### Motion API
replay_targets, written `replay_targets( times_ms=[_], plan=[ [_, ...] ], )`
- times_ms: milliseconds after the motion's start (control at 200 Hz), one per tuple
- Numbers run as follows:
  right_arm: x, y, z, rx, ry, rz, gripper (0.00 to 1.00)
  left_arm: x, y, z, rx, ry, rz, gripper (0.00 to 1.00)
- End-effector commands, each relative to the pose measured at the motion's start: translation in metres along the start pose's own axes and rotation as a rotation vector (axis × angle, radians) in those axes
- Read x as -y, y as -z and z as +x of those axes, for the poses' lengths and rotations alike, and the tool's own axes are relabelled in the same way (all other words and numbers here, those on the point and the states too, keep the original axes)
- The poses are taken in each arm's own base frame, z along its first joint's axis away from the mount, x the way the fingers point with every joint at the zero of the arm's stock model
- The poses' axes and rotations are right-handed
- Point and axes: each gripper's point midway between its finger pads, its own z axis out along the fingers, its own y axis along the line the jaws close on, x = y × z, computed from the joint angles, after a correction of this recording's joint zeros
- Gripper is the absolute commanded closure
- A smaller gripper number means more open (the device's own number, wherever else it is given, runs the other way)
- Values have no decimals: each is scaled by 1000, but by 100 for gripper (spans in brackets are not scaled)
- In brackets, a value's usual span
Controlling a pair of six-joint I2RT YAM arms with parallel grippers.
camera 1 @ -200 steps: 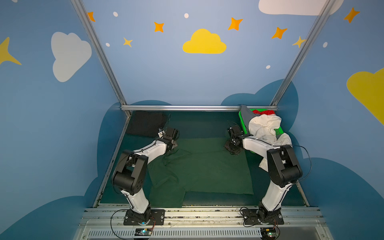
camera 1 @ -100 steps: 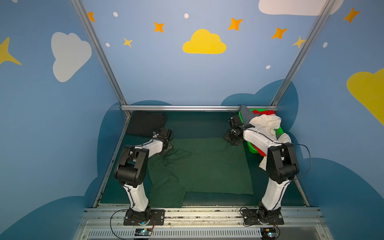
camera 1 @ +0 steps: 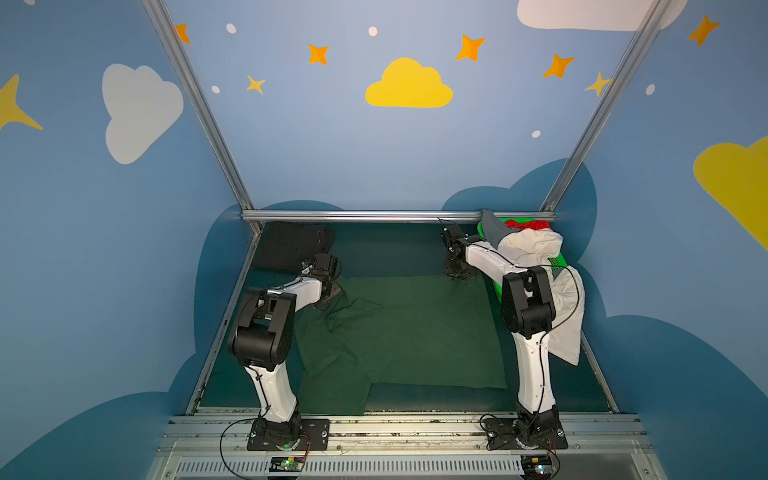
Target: Fold and stack the t-shirts
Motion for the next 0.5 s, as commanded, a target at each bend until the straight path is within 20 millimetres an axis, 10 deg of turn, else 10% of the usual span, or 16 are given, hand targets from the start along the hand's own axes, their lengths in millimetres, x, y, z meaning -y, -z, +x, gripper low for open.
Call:
replay_targets(
  times_ms=[0,496],
  plan=[
    [14,7,-1,13,26,84,85,-4,-11,12,-52,-6,-11,56],
    [35,34,-5,89,-76,111,100,0,-27,5,-105,-24,-17,96]
  ],
)
